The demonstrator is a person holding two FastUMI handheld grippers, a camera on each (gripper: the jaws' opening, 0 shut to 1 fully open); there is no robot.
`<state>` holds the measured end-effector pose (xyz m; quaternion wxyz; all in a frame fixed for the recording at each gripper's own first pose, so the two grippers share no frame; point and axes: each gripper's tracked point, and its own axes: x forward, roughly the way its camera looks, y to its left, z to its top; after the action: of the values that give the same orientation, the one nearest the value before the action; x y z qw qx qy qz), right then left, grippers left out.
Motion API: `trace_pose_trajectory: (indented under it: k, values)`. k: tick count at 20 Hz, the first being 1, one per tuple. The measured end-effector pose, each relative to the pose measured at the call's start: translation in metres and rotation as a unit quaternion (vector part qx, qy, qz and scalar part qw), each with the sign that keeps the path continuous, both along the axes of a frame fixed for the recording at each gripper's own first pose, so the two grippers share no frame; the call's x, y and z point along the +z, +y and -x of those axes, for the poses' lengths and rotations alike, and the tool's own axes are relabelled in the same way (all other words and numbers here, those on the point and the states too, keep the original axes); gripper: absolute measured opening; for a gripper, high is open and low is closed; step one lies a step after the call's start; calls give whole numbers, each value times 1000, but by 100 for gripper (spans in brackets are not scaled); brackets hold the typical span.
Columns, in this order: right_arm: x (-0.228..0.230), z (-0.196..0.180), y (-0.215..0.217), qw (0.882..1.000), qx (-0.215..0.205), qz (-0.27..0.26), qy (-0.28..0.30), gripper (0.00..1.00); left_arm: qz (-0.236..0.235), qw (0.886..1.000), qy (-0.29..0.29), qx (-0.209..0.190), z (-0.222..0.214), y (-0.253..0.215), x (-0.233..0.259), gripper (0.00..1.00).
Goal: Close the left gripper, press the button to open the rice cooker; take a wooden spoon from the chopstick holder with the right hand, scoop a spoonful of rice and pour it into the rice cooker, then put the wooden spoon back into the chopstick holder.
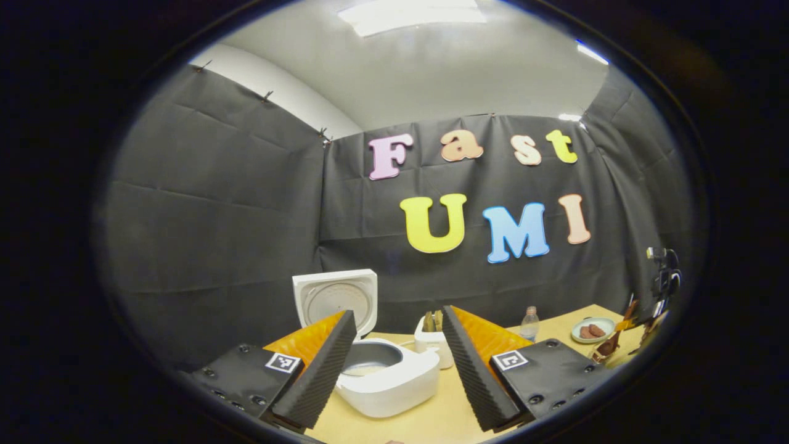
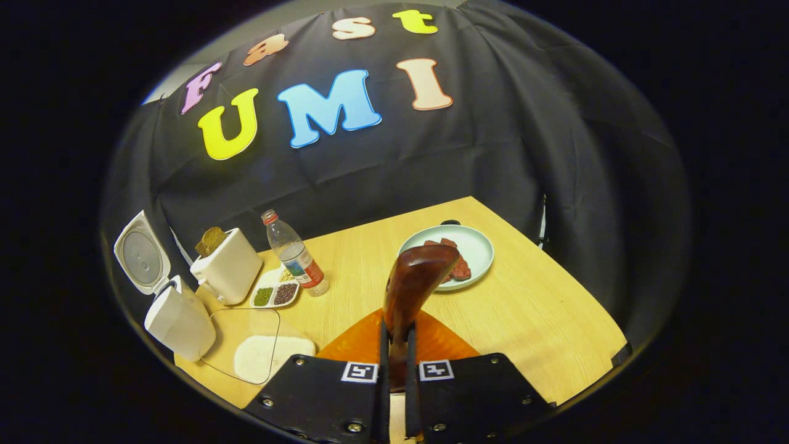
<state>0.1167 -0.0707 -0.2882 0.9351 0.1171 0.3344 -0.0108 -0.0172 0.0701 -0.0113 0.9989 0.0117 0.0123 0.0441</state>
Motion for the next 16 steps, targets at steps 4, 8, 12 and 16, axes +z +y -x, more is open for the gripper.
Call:
trace_pose_trajectory:
  k: [4, 8, 12, 16]
  values:
    - [-9, 4, -3, 1000, 1, -20, 10, 12, -4, 1000, -1, 2, 1, -4, 1, 95]
    - [2, 6, -21, 1000, -13, -5, -11, 28, -3, 1000, -3, 10, 0, -6, 0, 94]
    - [41, 11, -55, 994, -35, 78, -63, 99, 2, 1000, 0, 10, -10, -4, 0, 96]
    - [99, 21, -55, 985, -27, 121, -118, 99, 4, 1000, 6, 12, -29, 6, -3, 94]
